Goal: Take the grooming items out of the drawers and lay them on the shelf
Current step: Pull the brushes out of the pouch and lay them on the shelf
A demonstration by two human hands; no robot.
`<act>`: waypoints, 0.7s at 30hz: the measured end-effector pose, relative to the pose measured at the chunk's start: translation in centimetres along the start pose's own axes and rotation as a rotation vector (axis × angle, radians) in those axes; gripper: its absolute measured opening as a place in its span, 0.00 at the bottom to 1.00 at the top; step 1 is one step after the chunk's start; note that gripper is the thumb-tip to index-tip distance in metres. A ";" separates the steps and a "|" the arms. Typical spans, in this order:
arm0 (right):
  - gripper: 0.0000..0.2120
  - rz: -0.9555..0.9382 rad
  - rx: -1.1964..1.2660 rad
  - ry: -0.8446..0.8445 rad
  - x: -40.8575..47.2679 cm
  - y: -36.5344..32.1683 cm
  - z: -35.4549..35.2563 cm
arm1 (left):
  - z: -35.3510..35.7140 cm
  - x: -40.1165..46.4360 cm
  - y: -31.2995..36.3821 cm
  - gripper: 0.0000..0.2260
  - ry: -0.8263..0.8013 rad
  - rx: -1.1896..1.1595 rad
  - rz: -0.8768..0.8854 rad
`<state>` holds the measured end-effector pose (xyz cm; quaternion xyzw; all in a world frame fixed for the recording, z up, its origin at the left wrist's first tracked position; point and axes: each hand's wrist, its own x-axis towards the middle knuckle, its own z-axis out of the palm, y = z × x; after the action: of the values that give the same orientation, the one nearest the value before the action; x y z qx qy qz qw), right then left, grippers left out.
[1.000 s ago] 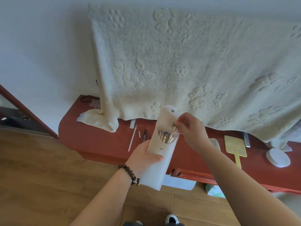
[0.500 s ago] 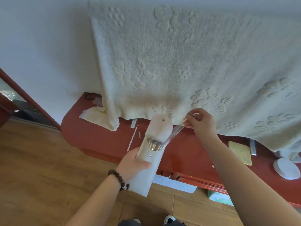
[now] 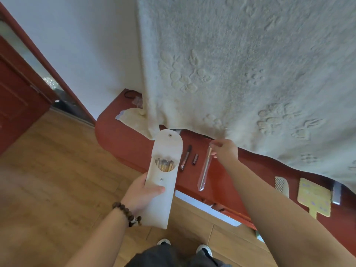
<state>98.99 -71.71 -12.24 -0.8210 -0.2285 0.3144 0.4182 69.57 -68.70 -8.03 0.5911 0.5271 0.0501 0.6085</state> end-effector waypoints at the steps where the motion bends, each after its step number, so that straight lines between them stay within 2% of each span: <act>1: 0.06 -0.014 -0.067 -0.008 0.4 0.3 0.4 | 0.0 -0.1 0.0 0.16 0.010 0.003 -0.004; 6: 0.06 -0.041 -0.223 -0.010 2.0 1.5 1.3 | 0.5 -0.5 0.5 0.13 0.025 -0.022 0.023; 9: 0.13 -0.044 -0.359 -0.015 1.2 0.4 0.8 | 0.8 -0.6 0.7 0.13 0.017 -0.040 0.046; 11: 0.16 -0.179 -0.407 0.033 -0.2 -1.2 0.5 | 1.0 -0.6 0.9 0.13 0.016 -0.060 0.054; 13: 0.15 -0.366 -0.258 0.064 -2.8 -3.4 0.3 | 1.3 -0.6 1.2 0.14 -0.003 -0.075 0.063; 15: 0.13 -0.514 -0.106 0.013 -6.2 -5.3 0.2 | 1.6 -0.7 1.7 0.17 -0.051 -0.096 0.090; 17: 0.15 -0.600 -0.111 -0.094 -8.7 -6.2 0.4 | 2.0 -0.8 2.2 0.19 -0.091 -0.109 0.117; 21: 0.20 -0.538 -0.248 -0.220 -10.1 -5.6 0.9 | 3.1 -0.9 3.0 0.18 -0.142 -0.129 0.152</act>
<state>90.71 -74.64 -4.73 -0.7368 -0.5179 0.2493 0.3559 73.07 -70.48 -5.98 0.5912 0.4318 0.0880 0.6755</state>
